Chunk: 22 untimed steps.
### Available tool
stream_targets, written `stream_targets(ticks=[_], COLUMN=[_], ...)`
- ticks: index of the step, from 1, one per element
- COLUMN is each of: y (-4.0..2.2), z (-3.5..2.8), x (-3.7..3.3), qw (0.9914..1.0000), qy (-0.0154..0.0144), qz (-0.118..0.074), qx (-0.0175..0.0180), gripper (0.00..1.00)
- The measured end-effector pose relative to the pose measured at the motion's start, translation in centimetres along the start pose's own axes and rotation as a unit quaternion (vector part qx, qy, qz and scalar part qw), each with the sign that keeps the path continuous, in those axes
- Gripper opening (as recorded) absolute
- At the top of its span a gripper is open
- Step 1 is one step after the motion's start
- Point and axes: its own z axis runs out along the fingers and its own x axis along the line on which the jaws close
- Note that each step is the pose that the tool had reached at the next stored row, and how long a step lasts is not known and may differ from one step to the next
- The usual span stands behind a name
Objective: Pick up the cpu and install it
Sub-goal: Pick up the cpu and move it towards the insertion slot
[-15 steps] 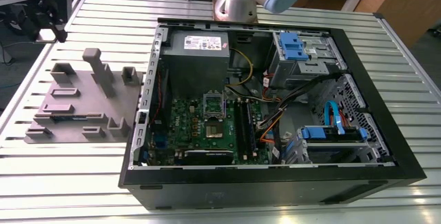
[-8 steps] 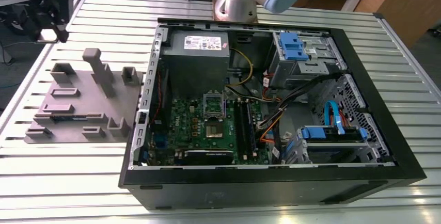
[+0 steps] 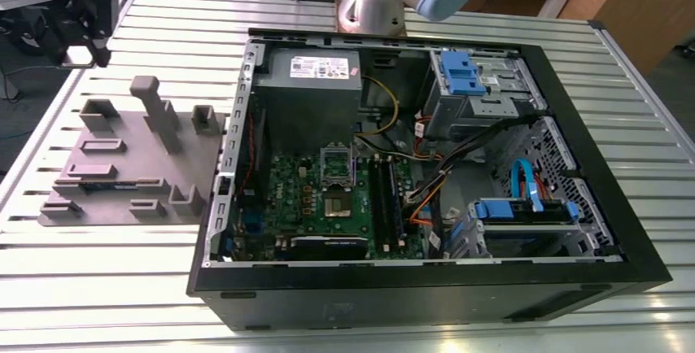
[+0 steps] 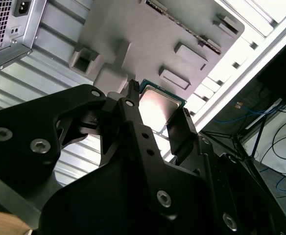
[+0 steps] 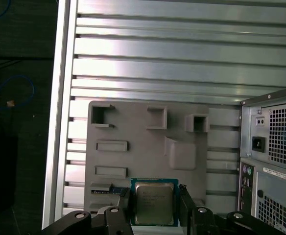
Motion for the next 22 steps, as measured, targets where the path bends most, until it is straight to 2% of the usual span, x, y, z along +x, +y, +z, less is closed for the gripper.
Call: stream_targets(ticks=[22], y=[-0.02], z=[-0.01], x=[-0.57], qw=[1.00000], qy=[0.0000], qz=[0.000], qx=[0.0000], gripper=[0.47])
